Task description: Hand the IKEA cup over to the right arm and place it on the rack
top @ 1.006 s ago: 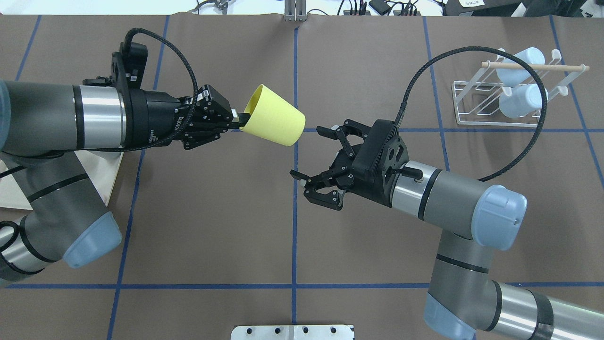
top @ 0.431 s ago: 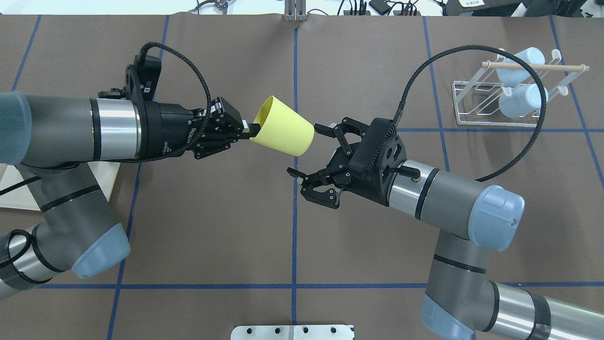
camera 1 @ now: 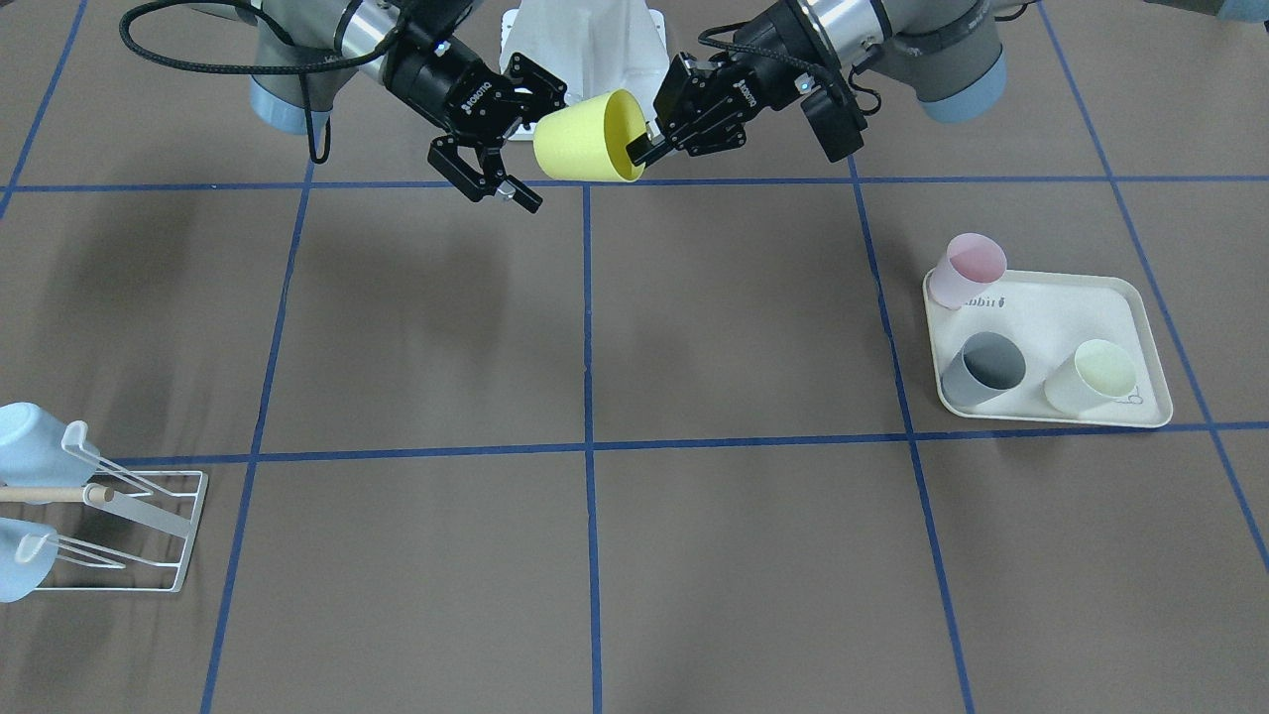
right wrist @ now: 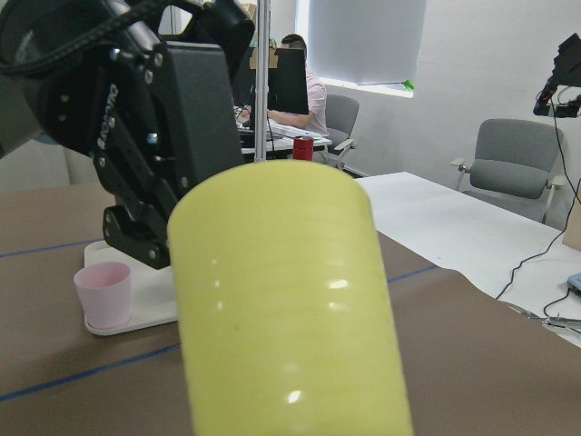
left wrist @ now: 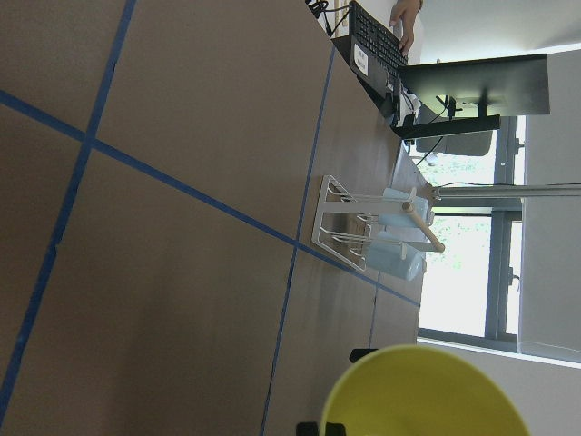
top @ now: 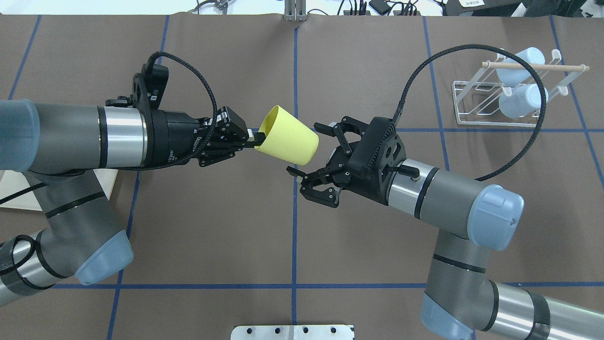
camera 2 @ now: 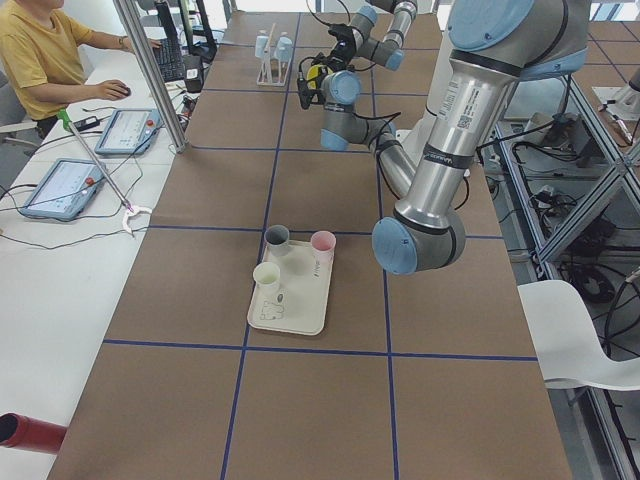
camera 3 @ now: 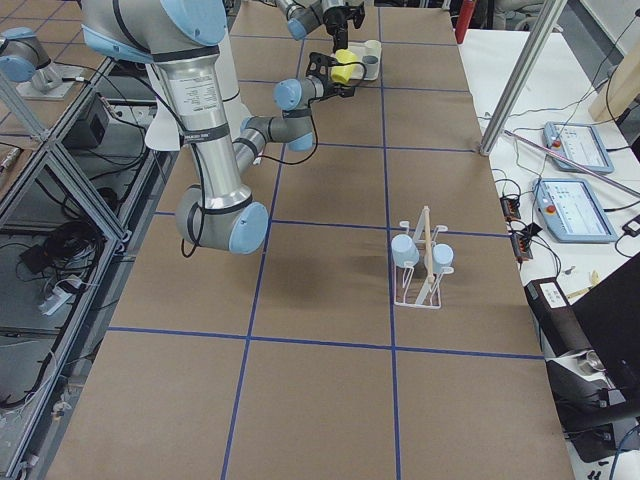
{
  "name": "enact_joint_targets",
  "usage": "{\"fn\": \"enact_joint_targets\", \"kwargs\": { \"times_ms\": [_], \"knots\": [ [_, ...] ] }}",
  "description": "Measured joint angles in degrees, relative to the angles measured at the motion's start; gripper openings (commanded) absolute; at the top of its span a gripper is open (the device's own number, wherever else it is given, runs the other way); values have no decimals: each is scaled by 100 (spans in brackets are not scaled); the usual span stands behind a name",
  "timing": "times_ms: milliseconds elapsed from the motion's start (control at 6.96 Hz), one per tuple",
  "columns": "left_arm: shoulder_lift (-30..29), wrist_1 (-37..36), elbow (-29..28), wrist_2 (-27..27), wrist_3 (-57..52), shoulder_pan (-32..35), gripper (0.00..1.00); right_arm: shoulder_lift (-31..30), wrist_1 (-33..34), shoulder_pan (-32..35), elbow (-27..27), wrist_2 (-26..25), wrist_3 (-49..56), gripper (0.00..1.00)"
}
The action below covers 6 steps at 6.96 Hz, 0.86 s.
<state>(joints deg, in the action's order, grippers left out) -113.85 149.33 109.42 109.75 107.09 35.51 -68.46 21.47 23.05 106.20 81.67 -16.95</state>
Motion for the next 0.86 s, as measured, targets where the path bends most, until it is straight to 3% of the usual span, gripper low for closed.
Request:
{"fn": "enact_joint_targets", "kwargs": {
  "times_ms": [862],
  "knots": [
    [-27, -9, -64, -6, -10, -73, 0, 0, 24, 5, 53, 29, 235, 99]
  ]
}}
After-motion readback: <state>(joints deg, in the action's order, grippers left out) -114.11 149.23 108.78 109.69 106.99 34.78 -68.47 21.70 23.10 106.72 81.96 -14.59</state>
